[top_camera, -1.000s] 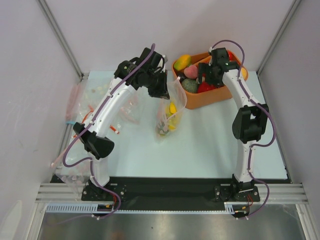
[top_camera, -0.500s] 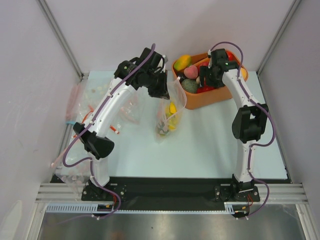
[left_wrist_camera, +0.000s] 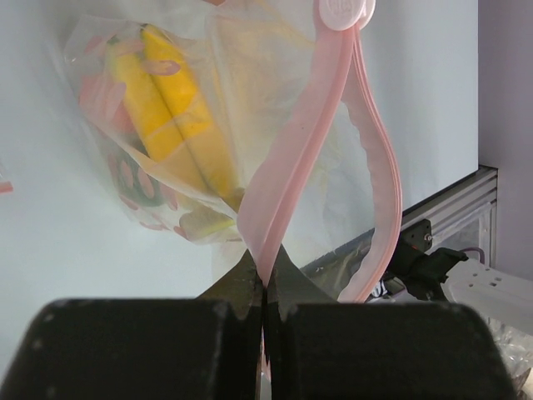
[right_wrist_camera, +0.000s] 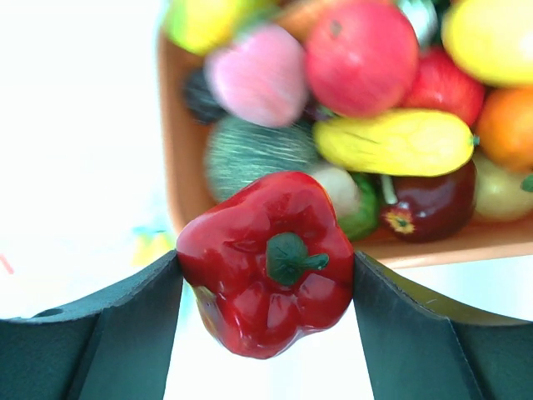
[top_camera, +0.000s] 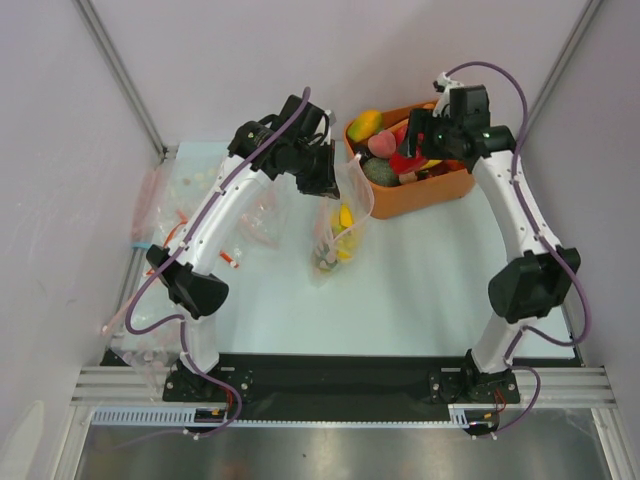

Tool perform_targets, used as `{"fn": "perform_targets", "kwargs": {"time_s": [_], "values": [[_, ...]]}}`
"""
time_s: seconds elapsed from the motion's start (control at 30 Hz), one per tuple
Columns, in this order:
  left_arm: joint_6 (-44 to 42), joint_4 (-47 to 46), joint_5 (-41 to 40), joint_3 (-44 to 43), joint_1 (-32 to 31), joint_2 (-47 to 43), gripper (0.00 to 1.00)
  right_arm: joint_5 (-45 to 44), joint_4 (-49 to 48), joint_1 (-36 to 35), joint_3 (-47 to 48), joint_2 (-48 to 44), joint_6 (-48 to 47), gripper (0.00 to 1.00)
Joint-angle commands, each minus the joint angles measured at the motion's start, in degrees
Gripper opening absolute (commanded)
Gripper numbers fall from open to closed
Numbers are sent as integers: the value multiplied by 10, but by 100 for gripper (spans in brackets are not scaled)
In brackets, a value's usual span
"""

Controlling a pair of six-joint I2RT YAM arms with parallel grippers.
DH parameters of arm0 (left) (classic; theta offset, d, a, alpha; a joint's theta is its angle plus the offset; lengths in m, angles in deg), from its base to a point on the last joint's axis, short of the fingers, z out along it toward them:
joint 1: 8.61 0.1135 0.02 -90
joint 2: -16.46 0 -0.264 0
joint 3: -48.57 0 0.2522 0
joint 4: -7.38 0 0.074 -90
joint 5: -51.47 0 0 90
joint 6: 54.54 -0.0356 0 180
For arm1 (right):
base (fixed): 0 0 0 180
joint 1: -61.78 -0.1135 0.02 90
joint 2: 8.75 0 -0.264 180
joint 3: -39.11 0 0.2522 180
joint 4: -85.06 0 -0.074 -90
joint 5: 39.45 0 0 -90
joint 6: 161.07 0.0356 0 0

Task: Place the food in the zip-top bag and seal the zipper
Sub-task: Pick up the fake vegetable from the bin, then place the fake vegetable in the zipper food storage bag.

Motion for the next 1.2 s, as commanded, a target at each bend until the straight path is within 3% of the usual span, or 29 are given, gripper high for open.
{"fn": "perform_targets", "kwargs": {"time_s": [0.0,0.17,0.43,0.57,0.7,1.03,1.17], "values": [[11,-13,16,-30,1,-3,0,69,-57,1,-26,-87,16,37],[16,-16,14,-26,1,-5,1,127,-130,-11,-106,-197,48,37],[34,-12,23,-28,2,-11,0,119,-200,-116,-200,-325,46,36],[38,-16,31,-23,2,-13,0,92,-214,-164,-243,-335,40,35],[45,-17,40,-32,2,-12,0,-1,-194,-217,-247,-313,9,33],[52,-22,44,-30,3,-8,0,-143,-195,-261,-277,-266,-52,33],[49,-22,50,-30,4,-6,0,-150,-220,-264,-292,-255,-59,33]]}}
